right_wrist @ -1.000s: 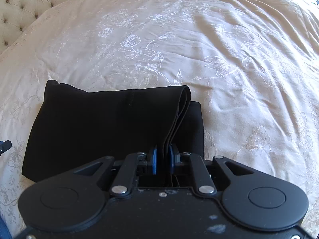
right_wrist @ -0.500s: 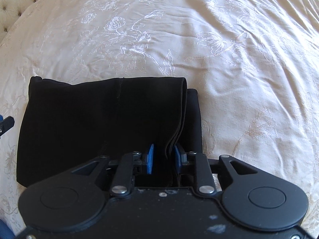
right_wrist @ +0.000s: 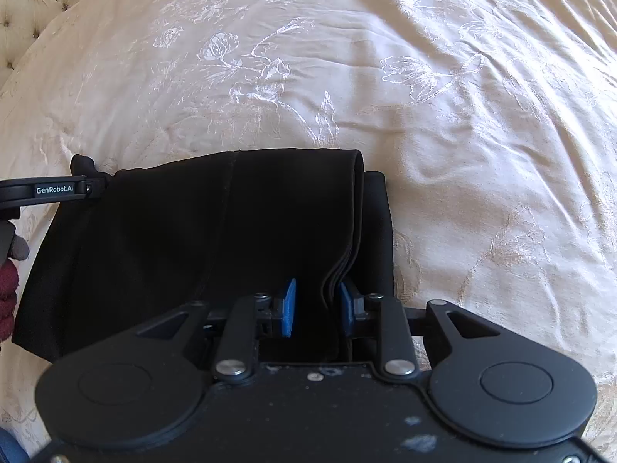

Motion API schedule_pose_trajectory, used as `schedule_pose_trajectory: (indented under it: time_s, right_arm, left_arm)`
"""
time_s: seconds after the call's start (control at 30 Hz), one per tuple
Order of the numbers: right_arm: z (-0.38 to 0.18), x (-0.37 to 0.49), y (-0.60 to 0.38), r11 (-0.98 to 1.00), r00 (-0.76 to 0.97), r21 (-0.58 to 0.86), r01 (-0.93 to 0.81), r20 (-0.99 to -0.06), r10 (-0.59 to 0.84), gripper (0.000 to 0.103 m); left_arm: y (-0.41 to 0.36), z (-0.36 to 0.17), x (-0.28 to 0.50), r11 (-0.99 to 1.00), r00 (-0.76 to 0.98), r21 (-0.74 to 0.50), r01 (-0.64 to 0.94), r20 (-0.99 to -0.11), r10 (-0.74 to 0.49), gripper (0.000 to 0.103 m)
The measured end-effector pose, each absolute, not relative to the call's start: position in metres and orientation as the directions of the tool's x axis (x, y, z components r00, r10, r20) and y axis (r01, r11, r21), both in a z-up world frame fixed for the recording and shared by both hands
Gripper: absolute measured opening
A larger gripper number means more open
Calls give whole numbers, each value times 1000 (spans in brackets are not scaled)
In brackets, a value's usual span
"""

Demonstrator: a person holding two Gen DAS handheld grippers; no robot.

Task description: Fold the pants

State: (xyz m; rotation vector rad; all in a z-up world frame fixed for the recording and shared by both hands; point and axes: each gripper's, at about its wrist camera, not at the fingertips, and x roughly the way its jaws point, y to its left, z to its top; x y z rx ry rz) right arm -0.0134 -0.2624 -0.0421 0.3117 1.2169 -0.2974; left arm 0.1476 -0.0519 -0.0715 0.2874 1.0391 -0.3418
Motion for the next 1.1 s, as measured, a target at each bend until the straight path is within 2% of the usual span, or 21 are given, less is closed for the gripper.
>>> schedule_pose_trajectory:
  time_s: [0.17, 0.33, 0.53, 0.6, 0.67, 0.73, 0.8, 0.97, 1.1]
  right_arm:
    - [-42, -16, -265, 915, 327, 90, 394, -944, -48, 28]
    - [-43, -17, -264, 915, 327, 88, 393, -944, -49, 28]
    - [-41, -16, -268, 909, 325, 103, 405, -945, -37, 28]
    - [-41, -15, -267, 910, 322, 98, 402, -946, -40, 28]
    - [-41, -16, -266, 909, 323, 98, 405, -945, -42, 28]
    - [-40, -16, -267, 908, 324, 101, 407, -945, -40, 28]
    - [-39, -16, -270, 900, 324, 120, 419, -946, -25, 29]
    - [-29, -24, -290, 857, 364, 225, 464, -930, 47, 34]
    - [-3, -35, -311, 841, 465, 230, 489, -885, -29, 41]
  left_arm:
    - [-36, -66, 166, 935, 396, -62, 349, -894, -207, 75]
    - [-9, -25, 160, 956, 523, -35, 292, -831, -190, 74]
    - [16, -15, 119, 931, 504, -121, 343, -813, -292, 75]
    - [13, -31, 98, 919, 478, -98, 382, -830, -288, 75]
    - [10, -52, 77, 910, 471, -11, 415, -853, -225, 76]
    - [10, -66, 58, 902, 510, 48, 429, -837, -199, 79]
    - [15, -67, 47, 910, 552, 55, 412, -809, -201, 81]
    - [19, -60, 54, 904, 523, 40, 426, -826, -210, 81]
    - [13, -61, 60, 893, 509, 46, 448, -834, -213, 82]
